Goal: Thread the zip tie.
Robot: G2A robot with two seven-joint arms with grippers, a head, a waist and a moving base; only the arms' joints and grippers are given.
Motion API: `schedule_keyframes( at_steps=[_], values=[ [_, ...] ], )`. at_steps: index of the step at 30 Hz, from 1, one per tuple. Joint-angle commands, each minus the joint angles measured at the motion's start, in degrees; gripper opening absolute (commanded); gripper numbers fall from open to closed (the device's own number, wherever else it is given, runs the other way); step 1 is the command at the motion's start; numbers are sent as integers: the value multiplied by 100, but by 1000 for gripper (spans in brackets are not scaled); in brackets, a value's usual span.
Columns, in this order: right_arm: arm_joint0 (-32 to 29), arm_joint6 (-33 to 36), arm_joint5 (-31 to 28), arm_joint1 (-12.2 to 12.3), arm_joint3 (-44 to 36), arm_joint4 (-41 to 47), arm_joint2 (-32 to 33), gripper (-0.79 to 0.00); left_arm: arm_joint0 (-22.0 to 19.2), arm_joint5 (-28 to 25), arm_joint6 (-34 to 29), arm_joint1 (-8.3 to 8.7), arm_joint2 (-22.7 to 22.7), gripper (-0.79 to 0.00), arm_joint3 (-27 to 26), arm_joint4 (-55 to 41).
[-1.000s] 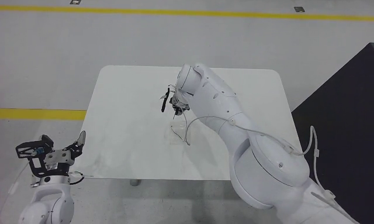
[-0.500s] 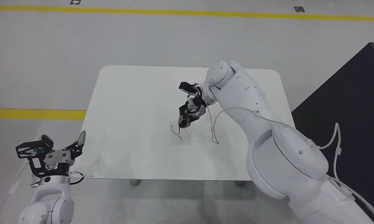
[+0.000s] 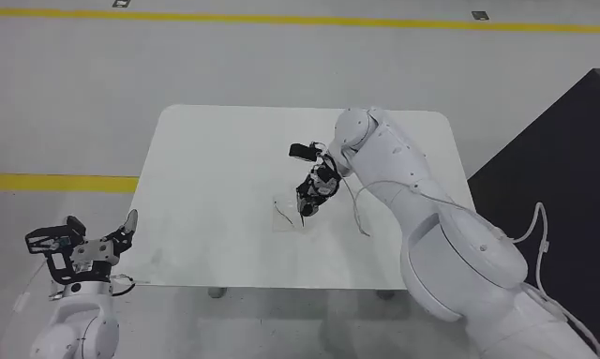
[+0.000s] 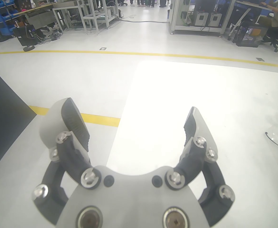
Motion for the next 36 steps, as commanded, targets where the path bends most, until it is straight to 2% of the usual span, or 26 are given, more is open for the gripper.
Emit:
schedule_keyframes(
  at_steps=[1, 3, 5, 9, 11, 14, 15, 24, 28, 32, 36],
  values=[
    [0, 0, 0, 0, 0, -2, -1, -785, 0, 0, 0, 0, 0, 0, 0, 0],
    [-46, -57, -54, -7, -120, -61, -23, -785, 0, 0, 0, 0, 0, 0, 0, 0],
    [-47, -152, -164, -9, -465, -621, -250, -785, 0, 0, 0, 0, 0, 0, 0, 0],
    [0, -350, 17, 0, -888, -1724, -688, -785, 0, 0, 0, 0, 0, 0, 0, 0],
    [22, -429, -306, 41, -1096, -1995, -773, -785, 0, 0, 0, 0, 0, 0, 0, 0],
    [-2, -647, -1203, 147, -1483, -2394, -885, -785, 0, 0, 0, 0, 0, 0, 0, 0],
    [-41, -818, -1474, 201, -1548, -2477, -888, -785, 0, 0, 0, 0, 0, 0, 0, 0],
    [-41, -818, -1474, 201, -1548, -2477, -888, -785, 0, 0, 0, 0, 0, 0, 0, 0],
    [63, -1316, -1497, 189, -2204, -3395, -1187, -785, 0, 0, 0, 0, 0, 0, 0, 0],
    [210, -1139, -1604, 214, -2582, -3513, -1152, -785, 0, 0, 0, 0, 0, 0, 0, 0],
    [139, -792, -1917, 227, -2616, -3119, -1052, -785, 0, 0, 0, 0, 0, 0, 0, 0]
  ],
)
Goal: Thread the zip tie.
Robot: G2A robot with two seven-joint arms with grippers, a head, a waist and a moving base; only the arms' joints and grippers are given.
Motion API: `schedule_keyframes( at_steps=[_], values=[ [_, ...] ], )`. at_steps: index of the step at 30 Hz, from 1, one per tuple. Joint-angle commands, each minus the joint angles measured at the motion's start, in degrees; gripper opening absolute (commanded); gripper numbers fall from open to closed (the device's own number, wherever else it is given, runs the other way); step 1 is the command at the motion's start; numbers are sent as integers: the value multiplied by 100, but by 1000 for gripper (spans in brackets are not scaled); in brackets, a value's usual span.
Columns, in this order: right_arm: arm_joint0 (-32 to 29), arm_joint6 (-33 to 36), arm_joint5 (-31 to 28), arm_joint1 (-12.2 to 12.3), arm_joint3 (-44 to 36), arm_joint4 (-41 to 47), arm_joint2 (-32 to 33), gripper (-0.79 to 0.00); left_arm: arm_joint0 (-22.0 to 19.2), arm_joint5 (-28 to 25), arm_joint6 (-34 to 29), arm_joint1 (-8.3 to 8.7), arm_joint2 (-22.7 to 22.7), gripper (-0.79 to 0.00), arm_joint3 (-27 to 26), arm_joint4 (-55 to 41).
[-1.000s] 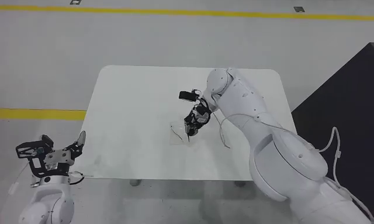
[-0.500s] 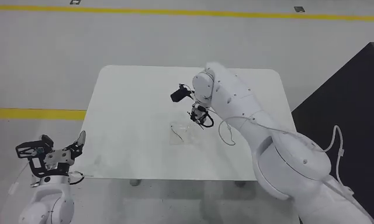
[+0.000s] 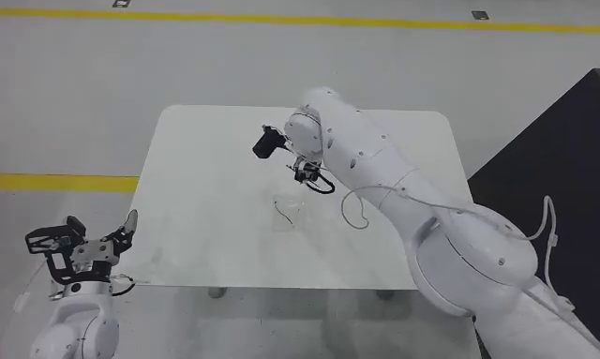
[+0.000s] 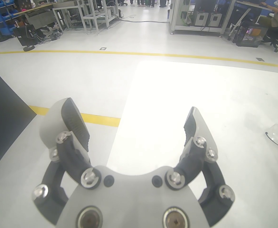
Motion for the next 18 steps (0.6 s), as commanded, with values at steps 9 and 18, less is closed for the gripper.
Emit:
schedule_keyframes(
  at_steps=[9, 18],
  values=[
    [-303, 276, 205, -100, 253, 717, -628, -785, 0, 0, 0, 0, 0, 0, 0, 0],
    [-331, 91, 264, -93, 232, 705, -604, -785, 0, 0, 0, 0, 0, 0, 0, 0]
  ],
)
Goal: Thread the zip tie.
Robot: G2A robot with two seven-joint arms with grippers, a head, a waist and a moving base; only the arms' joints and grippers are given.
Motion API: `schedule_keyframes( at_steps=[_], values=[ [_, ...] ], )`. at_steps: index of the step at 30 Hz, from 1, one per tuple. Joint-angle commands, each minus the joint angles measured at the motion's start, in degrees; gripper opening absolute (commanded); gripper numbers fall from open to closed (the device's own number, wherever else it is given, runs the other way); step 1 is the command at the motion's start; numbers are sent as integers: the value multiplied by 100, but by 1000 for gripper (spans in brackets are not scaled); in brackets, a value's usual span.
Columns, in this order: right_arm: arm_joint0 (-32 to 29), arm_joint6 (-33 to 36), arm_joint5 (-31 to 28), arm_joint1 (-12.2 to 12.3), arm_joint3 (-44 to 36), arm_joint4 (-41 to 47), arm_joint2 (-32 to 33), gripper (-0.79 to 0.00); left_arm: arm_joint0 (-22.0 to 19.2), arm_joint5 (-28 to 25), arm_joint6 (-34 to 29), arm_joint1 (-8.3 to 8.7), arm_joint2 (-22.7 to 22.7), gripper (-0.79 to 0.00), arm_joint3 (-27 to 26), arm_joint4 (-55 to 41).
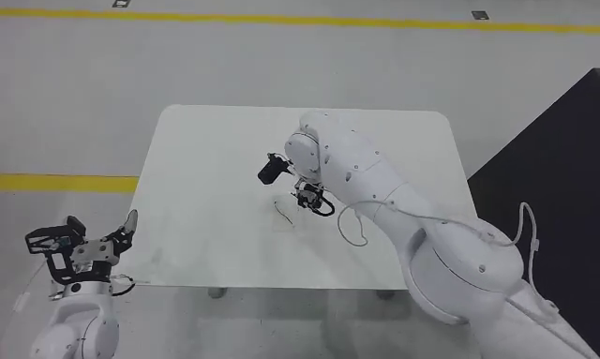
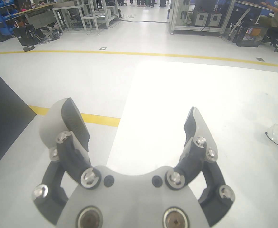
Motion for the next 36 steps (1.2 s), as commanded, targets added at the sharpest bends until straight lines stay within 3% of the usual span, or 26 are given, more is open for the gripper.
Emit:
schedule_keyframes(
  at_steps=[1, 6, 14, 36],
  values=[
    [-4, -273, 109, 17, -47, -51, 38, -785, 0, 0, 0, 0, 0, 0, 0, 0],
    [162, -371, -57, 109, -128, 130, 282, -785, 0, 0, 0, 0, 0, 0, 0, 0],
    [146, 33, 17, 105, -175, 279, 297, -785, 0, 0, 0, 0, 0, 0, 0, 0],
    [102, -237, -253, -210, 665, 476, -32, -785, 0, 0, 0, 0, 0, 0, 0, 0]
  ],
)
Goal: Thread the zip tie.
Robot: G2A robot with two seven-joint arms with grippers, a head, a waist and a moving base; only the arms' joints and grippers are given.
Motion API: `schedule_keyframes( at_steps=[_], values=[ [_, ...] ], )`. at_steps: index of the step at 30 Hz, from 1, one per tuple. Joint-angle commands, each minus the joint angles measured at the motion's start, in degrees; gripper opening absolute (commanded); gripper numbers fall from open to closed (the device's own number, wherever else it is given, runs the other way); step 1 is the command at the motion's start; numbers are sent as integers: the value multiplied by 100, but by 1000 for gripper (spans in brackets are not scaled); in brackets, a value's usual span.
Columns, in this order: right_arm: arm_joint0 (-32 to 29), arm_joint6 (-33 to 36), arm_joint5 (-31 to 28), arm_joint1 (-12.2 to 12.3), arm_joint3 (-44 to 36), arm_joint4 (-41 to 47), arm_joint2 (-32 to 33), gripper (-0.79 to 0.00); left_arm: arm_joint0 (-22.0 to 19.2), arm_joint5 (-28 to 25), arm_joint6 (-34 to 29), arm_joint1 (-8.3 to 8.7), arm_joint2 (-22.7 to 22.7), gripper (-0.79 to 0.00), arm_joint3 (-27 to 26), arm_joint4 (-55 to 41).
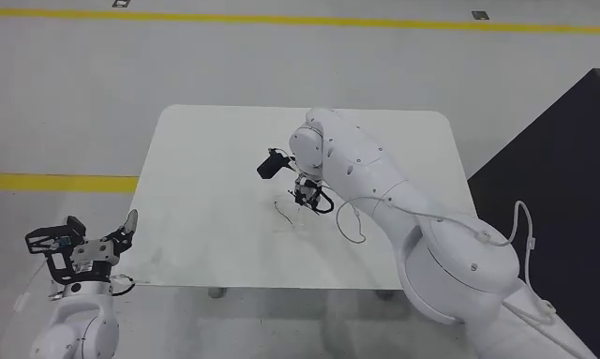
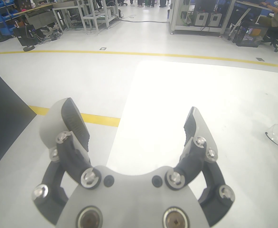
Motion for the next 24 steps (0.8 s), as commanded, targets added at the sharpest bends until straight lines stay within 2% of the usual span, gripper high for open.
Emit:
schedule_keyframes(
  at_steps=[1, 7, 16, 21, 24],
  values=[
    [10, -45, -45, -29, 57, 43, 1, -785, 0, 0, 0, 0, 0, 0, 0, 0],
    [74, -258, -257, -86, 217, 61, -19, -785, 0, 0, 0, 0, 0, 0, 0, 0],
    [56, -243, -242, -198, 450, 20, -54, -785, 0, 0, 0, 0, 0, 0, 0, 0],
    [60, -311, -311, -247, 533, 5, -53, -693, 0, 0, 0, 0, 0, 0, 0, 0],
    [65, -383, -382, -258, 608, -23, -57, -677, 0, 0, 0, 0, 0, 0, 0, 0]
  ],
)
